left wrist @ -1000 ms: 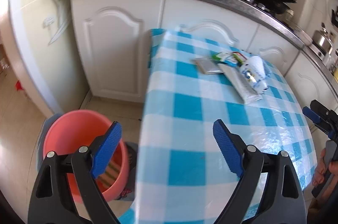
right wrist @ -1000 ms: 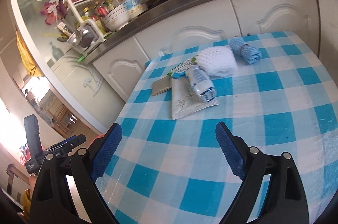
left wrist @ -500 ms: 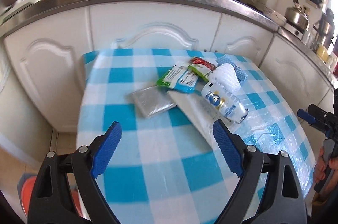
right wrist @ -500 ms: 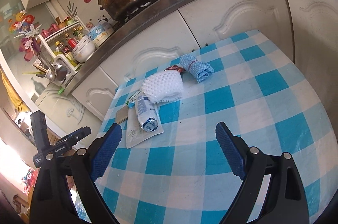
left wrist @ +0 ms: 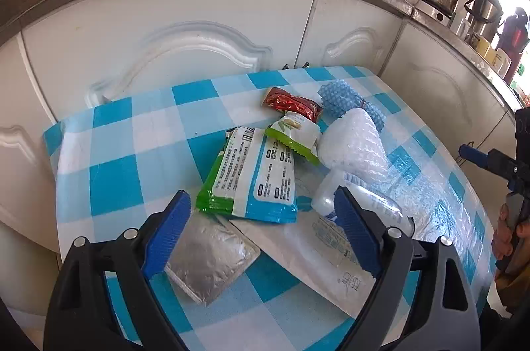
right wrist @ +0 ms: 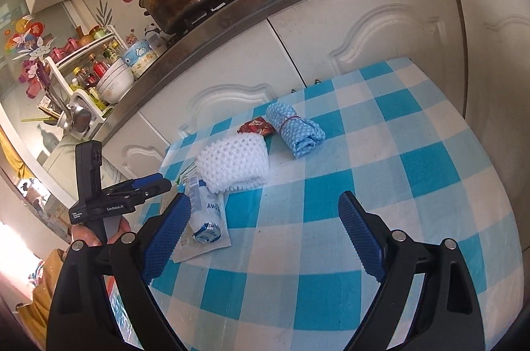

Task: Collect trash
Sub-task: 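Move both open grippers back over the remaining items on the table, then grasp the green-white wipes packet with the left gripper while the right gripper hovers over the blue cloth roll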

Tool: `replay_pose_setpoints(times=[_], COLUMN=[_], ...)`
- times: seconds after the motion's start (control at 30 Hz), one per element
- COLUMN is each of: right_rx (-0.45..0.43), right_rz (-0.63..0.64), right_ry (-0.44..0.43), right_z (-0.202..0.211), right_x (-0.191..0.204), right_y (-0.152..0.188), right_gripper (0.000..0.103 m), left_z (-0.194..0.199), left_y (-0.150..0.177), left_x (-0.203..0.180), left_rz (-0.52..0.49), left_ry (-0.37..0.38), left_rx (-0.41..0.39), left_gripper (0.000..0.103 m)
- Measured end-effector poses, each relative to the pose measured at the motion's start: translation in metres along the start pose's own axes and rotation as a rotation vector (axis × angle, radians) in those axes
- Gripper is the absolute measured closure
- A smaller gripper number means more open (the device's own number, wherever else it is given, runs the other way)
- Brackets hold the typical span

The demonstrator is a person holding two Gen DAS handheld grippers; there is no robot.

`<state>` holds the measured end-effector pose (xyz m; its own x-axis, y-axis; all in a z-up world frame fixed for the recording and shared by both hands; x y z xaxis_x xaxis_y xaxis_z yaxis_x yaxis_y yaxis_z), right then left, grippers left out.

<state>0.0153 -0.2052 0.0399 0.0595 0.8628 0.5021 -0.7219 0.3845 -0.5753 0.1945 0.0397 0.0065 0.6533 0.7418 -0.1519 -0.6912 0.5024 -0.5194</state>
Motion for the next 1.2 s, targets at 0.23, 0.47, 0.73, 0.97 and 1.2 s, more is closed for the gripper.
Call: replay_pose_setpoints(times=[0.23, 0.47, 0.73, 0.97, 1.2], right_rx=[0.008, 0.073, 0.143, 0.210, 0.246], right_rz=[0.037, 0.059, 0.118, 0.121, 0.199], right_ry=[0.037, 0.079, 0.109, 0.083, 0.042], right_z=[-0.034, -0.086, -0.131, -0.151, -0.153], right_x=[-0.009, -0.021, -0.024, -0.026, -0.006], right_y=[-0.048, -0.081, -0.101, -0.094, -0.071], right_gripper=[0.013, 0.013, 0.026, 0.057, 0.067], left_z=[-0.026, -0.043, -0.056, -0.055, -0.053], left_y=[-0.019, -0.025, -0.023, -0.023, -0.017], left_x=[0.000, -0.005, -0.008, -0.008, -0.023], left_rz=[-0.061, -0.090, -0.108, -0.089, -0.105], left_ry=[-0.005, 0.002, -0.043, -0.024, -0.006], left_rx=[0.058, 0.078, 0.094, 0.080, 0.097], left_gripper=[0.014, 0.014, 0.024, 0.037, 0.039])
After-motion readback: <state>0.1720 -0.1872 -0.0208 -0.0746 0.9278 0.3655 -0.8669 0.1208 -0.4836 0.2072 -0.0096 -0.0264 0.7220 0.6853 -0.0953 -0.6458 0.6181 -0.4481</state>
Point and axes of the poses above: each gripper's, at about its wrist camera, not at the fingertips, and z roughly against the way its jaws point, x to its left, y to its underside, the point moved 5 cm from there along -z, roughly the way its jaws point, and after that the axes turned 10 degrees about x, right-handed, at the moved point
